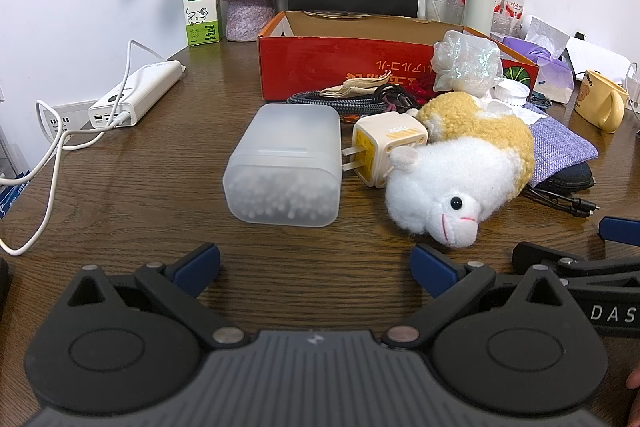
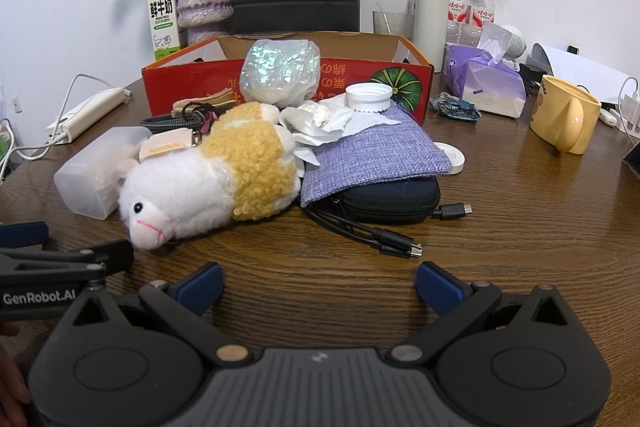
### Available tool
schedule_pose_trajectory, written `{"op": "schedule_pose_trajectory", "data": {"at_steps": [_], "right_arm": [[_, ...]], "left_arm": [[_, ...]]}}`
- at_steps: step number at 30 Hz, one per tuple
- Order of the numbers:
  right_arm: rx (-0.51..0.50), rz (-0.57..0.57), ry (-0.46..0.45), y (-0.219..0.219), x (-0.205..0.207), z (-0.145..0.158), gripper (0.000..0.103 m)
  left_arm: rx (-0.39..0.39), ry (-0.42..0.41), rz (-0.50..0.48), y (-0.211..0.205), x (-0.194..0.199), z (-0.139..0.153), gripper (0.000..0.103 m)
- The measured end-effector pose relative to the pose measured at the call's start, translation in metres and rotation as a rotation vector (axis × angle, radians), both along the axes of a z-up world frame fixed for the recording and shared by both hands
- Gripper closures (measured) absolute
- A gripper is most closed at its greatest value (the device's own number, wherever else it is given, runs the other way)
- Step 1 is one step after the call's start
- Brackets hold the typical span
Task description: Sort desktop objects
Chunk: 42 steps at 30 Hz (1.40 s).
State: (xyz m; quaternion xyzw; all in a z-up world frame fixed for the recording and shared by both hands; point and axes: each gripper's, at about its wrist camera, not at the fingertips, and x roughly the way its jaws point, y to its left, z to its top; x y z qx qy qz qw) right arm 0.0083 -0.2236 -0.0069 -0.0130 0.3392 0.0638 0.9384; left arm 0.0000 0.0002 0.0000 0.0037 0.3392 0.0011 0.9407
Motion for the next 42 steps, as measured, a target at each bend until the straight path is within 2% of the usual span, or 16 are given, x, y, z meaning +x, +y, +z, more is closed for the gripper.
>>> {"op": "schedule_pose_trajectory", "data": {"at_steps": [42], "right_arm": [[0.0, 0.018, -0.001, 0.0004, 0.0007, -0.0003, 0.0]], "left_arm": [[-0.001, -0.002, -0.016, -0.0006, 0.0001, -0.0006, 0.0]]}}
